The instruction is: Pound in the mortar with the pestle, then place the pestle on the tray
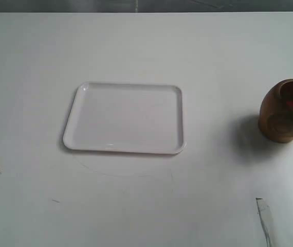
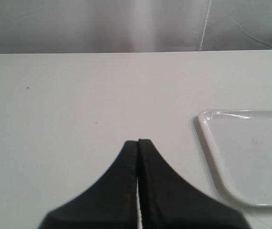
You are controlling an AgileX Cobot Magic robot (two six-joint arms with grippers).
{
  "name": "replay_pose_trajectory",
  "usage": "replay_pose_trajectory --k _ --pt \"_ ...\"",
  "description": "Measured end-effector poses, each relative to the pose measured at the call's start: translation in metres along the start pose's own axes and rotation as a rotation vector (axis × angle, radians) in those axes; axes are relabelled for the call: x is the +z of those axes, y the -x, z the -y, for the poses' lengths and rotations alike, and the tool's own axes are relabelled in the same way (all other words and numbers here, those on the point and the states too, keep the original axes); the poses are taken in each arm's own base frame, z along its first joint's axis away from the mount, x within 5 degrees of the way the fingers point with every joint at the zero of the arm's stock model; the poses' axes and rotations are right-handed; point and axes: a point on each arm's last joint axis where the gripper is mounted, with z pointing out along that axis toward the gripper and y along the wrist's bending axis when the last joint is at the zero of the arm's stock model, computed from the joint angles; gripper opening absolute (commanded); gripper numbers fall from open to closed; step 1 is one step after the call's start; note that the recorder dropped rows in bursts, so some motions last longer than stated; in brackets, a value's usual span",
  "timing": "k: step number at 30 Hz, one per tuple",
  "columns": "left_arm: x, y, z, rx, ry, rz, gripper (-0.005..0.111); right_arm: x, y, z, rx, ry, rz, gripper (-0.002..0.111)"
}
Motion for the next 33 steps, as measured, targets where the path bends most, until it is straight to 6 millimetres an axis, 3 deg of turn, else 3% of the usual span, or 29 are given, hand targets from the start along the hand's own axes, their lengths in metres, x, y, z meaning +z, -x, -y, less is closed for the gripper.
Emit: replay_pose_trajectory --k 3,8,10,14,17,19,23,27,33 --pt "0.0 0.0 0.0 0.0 0.0 0.0 0.0 0.005 -0.013 0.002 0.0 -0.016 -0.045 0.0" --pt "0.0 0.0 0.0 0.0 0.0 0.0 0.0 0.015 -0.062 0.004 0.019 -0.022 -0.228 0.0" --pt "0.0 0.0 0.0 0.0 0.0 0.0 0.0 0.018 -0.067 0.004 0.022 -0.019 -0.229 0.0" --pt "0.0 0.0 0.0 0.0 0.0 0.0 0.0 0.014 -0.051 0.003 0.012 -0.016 -0.193 0.0" --pt "0.0 0.0 0.0 0.0 0.0 0.0 0.0 0.005 -0.009 0.0 -0.018 0.005 -0.005 0.0" --pt "0.0 0.0 0.0 0.0 0.0 0.0 0.0 0.0 0.007 -0.001 -0.029 0.011 0.07 0.0" --pt "0.0 0.0 0.0 0.0 0.0 0.0 0.0 -0.006 0.02 -0.002 -0.036 0.01 0.129 0.0" --pt "0.0 0.0 0.0 0.0 0.0 0.0 0.0 0.0 0.002 -0.001 -0.024 0.01 0.033 0.0" --pt "0.0 0.0 0.0 0.0 0.0 0.0 0.0 0.015 -0.061 0.001 0.016 0.014 -0.231 0.0"
